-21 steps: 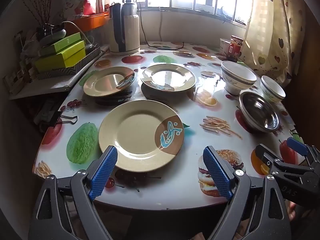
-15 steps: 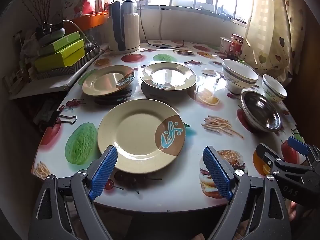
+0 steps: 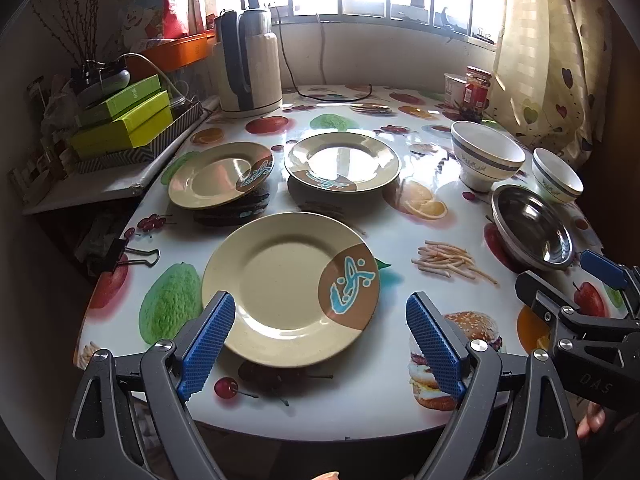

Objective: Organize plates and bowls

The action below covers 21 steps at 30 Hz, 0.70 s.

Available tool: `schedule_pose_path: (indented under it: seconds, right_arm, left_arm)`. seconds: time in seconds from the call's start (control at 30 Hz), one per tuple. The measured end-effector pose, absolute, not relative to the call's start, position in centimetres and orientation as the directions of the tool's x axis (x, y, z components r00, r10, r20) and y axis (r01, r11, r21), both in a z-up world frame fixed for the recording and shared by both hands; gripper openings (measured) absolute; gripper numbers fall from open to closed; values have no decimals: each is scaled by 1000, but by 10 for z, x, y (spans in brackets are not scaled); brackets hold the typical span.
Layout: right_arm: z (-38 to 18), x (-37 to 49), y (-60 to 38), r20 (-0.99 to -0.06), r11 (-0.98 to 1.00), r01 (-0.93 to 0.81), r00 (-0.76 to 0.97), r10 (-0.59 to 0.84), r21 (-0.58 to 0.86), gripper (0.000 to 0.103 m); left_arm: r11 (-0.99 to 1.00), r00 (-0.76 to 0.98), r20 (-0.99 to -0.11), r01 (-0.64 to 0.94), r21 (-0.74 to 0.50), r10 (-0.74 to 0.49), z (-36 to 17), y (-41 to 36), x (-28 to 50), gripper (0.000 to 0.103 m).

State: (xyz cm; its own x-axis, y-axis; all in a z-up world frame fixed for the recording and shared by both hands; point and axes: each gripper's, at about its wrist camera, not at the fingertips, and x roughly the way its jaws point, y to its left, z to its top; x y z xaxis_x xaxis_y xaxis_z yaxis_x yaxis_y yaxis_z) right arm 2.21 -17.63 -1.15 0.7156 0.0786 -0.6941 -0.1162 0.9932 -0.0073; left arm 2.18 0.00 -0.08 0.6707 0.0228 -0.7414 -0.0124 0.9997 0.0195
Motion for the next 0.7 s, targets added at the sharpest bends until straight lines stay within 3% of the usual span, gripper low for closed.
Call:
schedule_pose_path:
  seconds: [0.7]
  right_arm:
    - [-11,24,-171,-701,992,-124,708,88,0,103]
  left_arm:
    - [1000,668,-744,-10,10,14,-1,-1,21,88]
